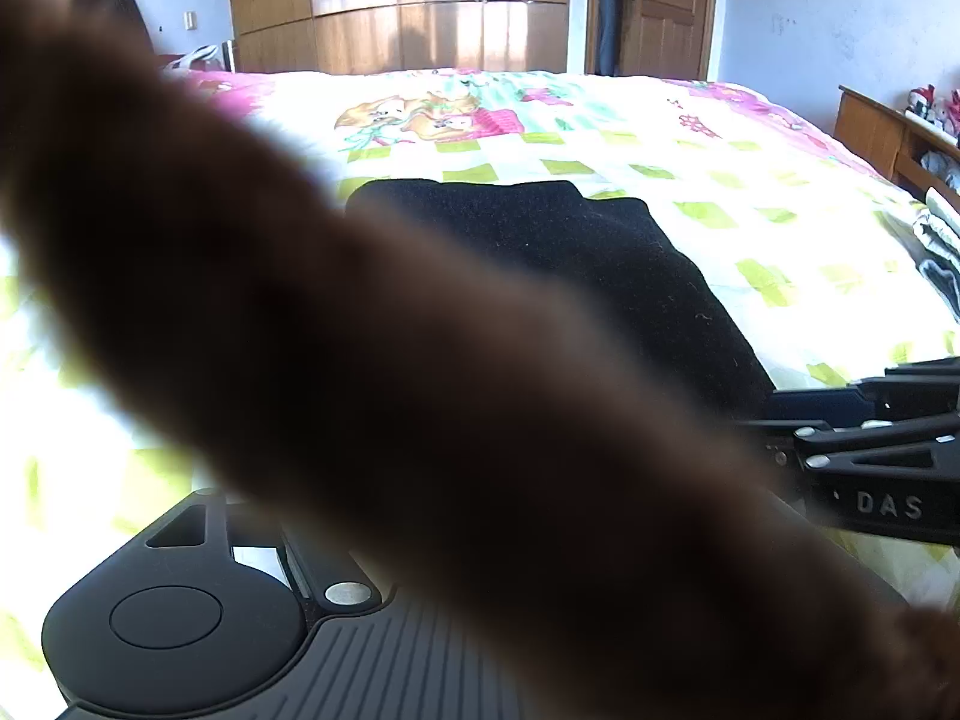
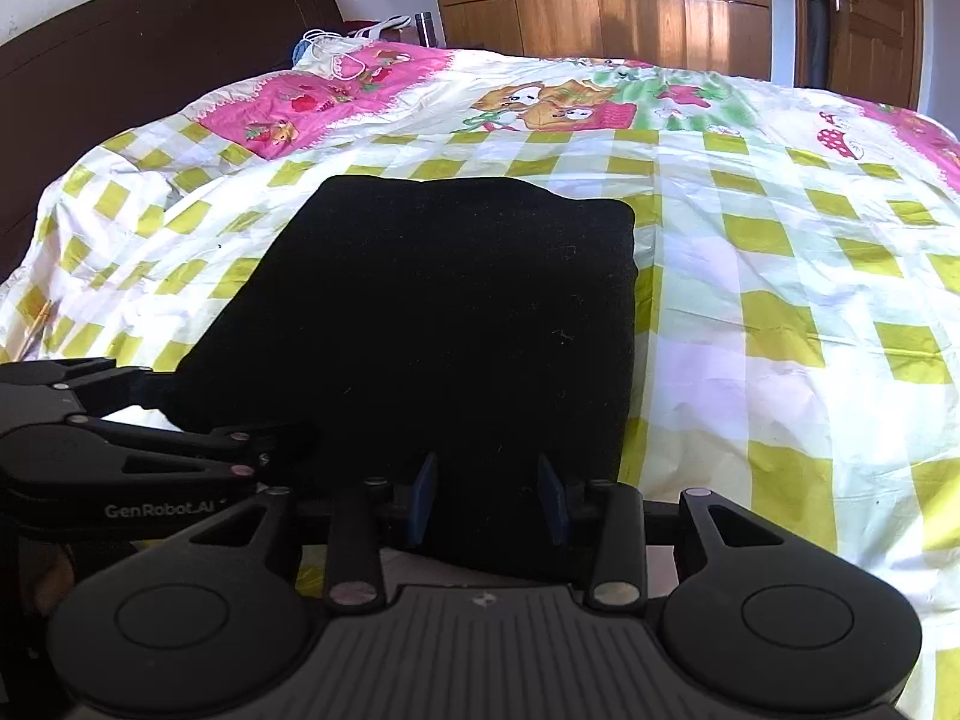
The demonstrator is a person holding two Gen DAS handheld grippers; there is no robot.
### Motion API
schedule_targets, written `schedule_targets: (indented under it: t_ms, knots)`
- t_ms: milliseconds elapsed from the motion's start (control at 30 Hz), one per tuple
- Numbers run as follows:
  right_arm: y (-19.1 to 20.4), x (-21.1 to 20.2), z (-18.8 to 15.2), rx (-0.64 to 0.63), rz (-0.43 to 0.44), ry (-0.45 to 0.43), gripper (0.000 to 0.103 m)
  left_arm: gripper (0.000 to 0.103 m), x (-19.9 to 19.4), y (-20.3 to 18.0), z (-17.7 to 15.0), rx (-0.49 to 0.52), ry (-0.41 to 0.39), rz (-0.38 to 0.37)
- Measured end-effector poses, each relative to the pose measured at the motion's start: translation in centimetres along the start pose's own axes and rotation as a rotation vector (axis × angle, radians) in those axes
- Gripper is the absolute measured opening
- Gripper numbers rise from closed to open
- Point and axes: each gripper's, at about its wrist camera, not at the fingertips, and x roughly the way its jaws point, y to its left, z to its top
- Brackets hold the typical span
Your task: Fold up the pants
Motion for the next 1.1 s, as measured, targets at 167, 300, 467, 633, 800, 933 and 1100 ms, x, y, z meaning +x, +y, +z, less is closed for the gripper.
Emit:
schedule_targets:
  t_ms: [167, 300, 467, 633, 800, 933, 1100]
  knots:
    - [0.9, -0.1, -0.7, -0.002, 0.0, 0.014, 0.051, 0.08, -0.6, -1.0, -1.2, -0.013, 0.008, 0.008]
    - [0.8, -0.8, -0.8, 0.019, 0.004, 0.005, 0.051, 0.083, -1.2, -0.9, -1.3, -0.036, 0.004, 0.024]
    - [0.8, -0.9, -1.4, 0.033, -0.005, 0.017, 0.051, 0.092, -1.4, -1.4, -1.5, -0.023, 0.01, 0.072]
    - [1.1, -1.3, -1.6, 0.032, -0.006, 0.012, 0.051, 0.093, -1.6, -2.1, -1.7, 0.015, 0.006, 0.129]
    - [1.0, -1.5, -1.9, 0.044, 0.002, 0.012, 0.051, 0.093, -2.0, -2.2, -1.8, 0.014, 0.008, 0.136]
    - [1.0, -1.6, -2.1, 0.05, 0.001, 0.014, 0.051, 0.093, -2.1, -2.5, -2.0, 0.024, 0.014, 0.151]
    - [0.9, -2.2, -2.2, 0.056, -0.006, 0.005, 0.051, 0.095, -2.5, -2.3, -2.1, 0.007, 0.021, 0.138]
